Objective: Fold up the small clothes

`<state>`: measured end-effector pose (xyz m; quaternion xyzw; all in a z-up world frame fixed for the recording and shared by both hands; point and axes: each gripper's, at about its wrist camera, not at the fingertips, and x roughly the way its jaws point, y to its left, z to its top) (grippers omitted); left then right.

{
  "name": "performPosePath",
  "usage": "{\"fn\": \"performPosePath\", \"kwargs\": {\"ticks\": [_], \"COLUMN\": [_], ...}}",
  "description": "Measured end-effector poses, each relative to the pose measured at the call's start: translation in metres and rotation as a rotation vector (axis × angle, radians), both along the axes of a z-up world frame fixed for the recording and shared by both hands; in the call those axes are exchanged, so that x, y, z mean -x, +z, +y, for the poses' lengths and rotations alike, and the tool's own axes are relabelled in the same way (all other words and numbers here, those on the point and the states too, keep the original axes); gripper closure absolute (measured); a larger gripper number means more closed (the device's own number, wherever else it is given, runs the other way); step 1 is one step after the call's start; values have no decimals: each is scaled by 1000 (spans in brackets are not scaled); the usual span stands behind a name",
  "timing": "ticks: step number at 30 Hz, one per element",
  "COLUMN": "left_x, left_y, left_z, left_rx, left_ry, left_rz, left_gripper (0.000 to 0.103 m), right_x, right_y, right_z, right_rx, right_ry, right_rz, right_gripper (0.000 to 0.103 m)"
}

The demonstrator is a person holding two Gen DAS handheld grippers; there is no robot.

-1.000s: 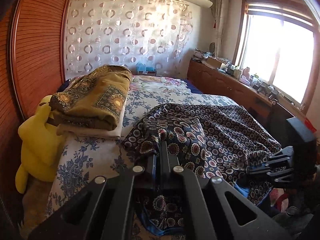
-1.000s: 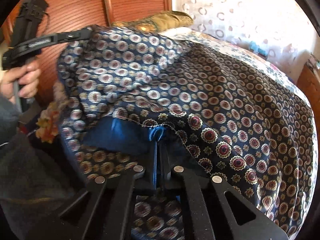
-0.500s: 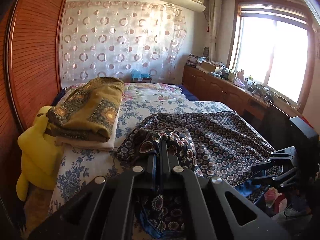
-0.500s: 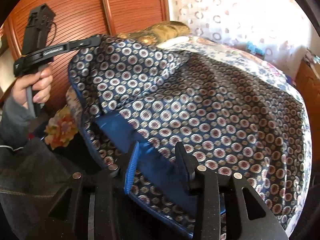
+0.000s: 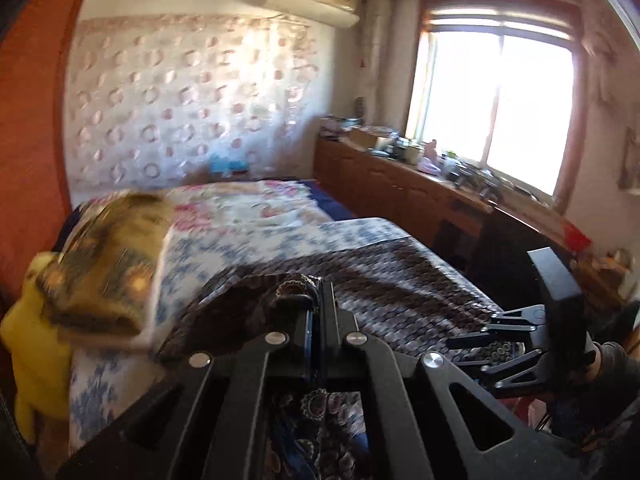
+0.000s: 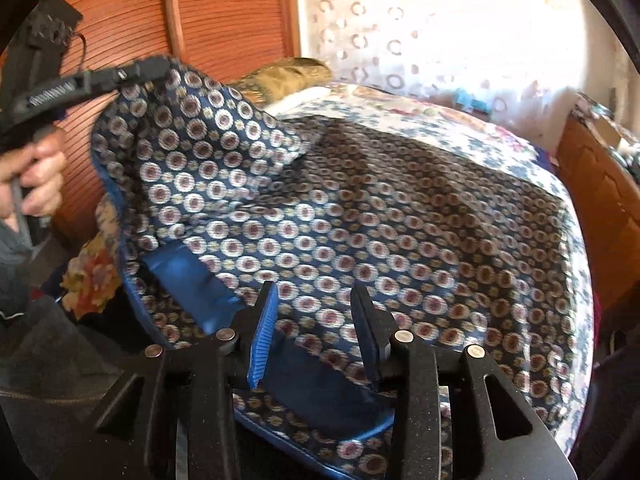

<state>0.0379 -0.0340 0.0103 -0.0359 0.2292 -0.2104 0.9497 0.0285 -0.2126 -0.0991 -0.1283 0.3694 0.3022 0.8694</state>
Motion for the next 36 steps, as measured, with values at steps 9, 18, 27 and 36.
{"fn": "performPosePath", "kwargs": {"ticks": [9, 18, 27, 36], "left_x": [-35, -47, -59, -73], "left_y": [40, 57, 33, -5], "left_z": [-107, -191, -201, -153], "left_rx": [-109, -170, -221, -215], "left_ry": [-225, -372, -414, -308], "left_rz": [-34, -46, 53, 129], "left_gripper": [103, 103, 72, 66], "right_x": [3, 17, 13, 5], "right_y": [15, 33, 20, 20], "right_z": [-64, -125, -165, -169], "right_rx": [-90, -145, -127, -84], "right_ry": [-139, -249, -335, -367], "right_rz": [-50, -86, -67, -84], "right_gripper": [65, 65, 65, 65]}}
